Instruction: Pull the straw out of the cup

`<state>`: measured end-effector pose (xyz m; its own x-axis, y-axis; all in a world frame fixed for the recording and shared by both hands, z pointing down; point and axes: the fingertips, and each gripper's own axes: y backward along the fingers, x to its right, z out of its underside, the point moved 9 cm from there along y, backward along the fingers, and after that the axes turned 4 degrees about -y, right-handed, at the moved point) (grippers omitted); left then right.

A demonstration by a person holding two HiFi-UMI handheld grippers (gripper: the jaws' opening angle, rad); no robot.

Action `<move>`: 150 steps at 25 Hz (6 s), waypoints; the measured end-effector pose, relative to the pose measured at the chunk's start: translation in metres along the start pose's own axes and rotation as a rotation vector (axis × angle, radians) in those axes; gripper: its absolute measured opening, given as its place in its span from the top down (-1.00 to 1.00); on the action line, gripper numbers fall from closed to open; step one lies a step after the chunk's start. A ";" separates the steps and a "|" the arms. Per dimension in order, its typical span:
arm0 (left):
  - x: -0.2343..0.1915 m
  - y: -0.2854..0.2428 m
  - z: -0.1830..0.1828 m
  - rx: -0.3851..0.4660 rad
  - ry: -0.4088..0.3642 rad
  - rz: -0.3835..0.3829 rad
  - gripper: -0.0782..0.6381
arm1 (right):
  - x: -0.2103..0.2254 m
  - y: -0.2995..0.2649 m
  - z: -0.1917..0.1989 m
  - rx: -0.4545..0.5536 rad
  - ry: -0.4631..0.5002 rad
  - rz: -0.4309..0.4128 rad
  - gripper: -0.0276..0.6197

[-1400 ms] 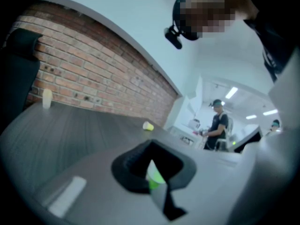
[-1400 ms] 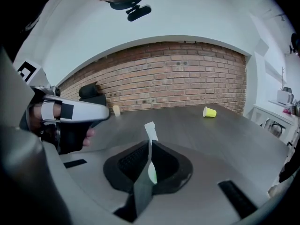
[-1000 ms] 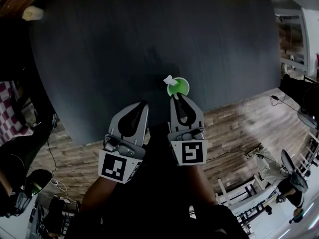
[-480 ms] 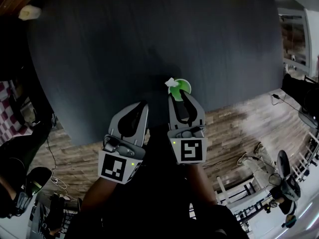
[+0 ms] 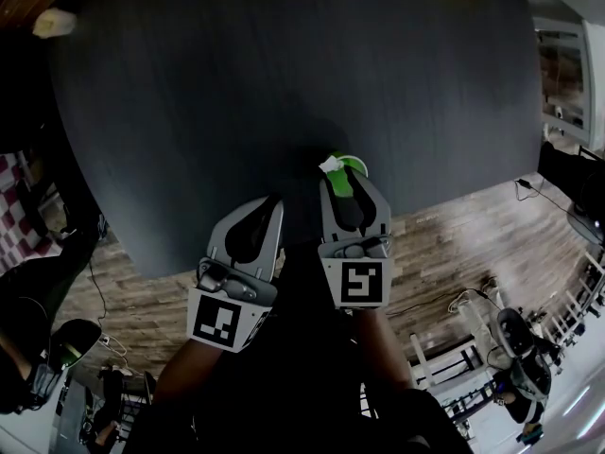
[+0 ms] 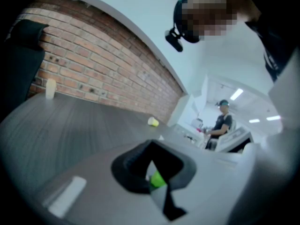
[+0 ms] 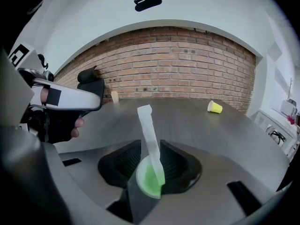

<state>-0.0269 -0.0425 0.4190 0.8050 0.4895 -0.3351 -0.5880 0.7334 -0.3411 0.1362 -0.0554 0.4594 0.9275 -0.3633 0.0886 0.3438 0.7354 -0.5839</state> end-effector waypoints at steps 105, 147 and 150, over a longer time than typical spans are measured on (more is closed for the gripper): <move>0.019 0.024 -0.011 0.052 0.001 0.025 0.77 | -0.005 0.027 -0.012 0.119 -0.008 0.097 0.78; 0.074 0.077 -0.082 0.194 -0.112 0.153 0.77 | -0.035 0.141 -0.070 0.286 -0.026 0.163 0.79; 0.077 0.079 -0.090 0.215 -0.126 0.153 0.77 | -0.035 0.150 -0.074 0.308 -0.035 0.164 0.79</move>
<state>-0.0184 0.0105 0.2872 0.7198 0.6470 -0.2516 -0.6838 0.7232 -0.0967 0.1447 0.0254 0.3088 0.9766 -0.2105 0.0442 0.2133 0.9223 -0.3223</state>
